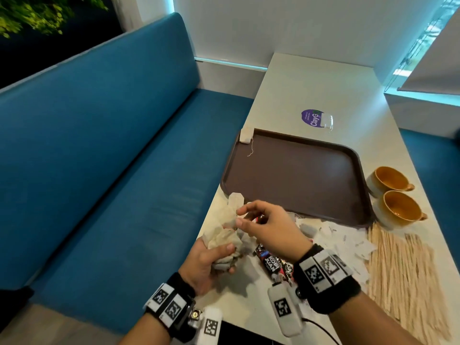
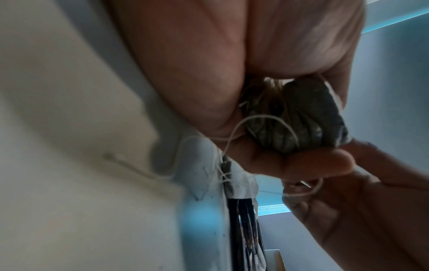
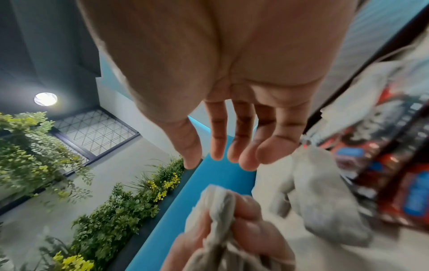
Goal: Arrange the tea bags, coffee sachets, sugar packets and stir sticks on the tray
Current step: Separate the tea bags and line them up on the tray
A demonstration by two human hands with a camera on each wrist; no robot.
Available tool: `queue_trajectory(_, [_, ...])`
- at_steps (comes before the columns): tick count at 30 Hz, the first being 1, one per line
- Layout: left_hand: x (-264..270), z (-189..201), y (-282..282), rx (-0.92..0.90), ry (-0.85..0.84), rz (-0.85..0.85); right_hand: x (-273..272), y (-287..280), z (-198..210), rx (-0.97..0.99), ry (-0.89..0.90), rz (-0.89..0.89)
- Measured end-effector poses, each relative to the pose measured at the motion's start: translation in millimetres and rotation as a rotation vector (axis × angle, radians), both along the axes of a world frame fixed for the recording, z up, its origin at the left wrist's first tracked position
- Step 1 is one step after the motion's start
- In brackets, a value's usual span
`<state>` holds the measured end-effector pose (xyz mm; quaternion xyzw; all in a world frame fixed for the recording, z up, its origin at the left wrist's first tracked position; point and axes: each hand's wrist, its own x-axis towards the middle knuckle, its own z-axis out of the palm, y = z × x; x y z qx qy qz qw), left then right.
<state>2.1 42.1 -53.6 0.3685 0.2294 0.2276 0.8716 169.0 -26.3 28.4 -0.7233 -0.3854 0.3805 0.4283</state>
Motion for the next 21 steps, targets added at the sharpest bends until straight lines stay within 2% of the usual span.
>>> queue_trajectory(3, [0.4, 0.9, -2.5, 0.044, 0.021, -0.014, -10.6, -10.5, -3.5, -0.019, 0.090, -0.016])
queue_trajectory(9, [1.2, -0.2, -3.8, 0.077, 0.037, -0.071, -11.4, -28.6, -6.9, -0.060, 0.111, 0.022])
queue_trajectory(17, [2.8, -4.1, -3.1, 0.082, 0.071, -0.059, -2.2, -32.1, -9.9, 0.016, 0.284, -0.221])
queue_trajectory(21, [2.8, -4.6, -3.5, 0.099, 0.064, -0.063, -4.2, -32.7, -7.2, 0.007, 0.357, -0.147])
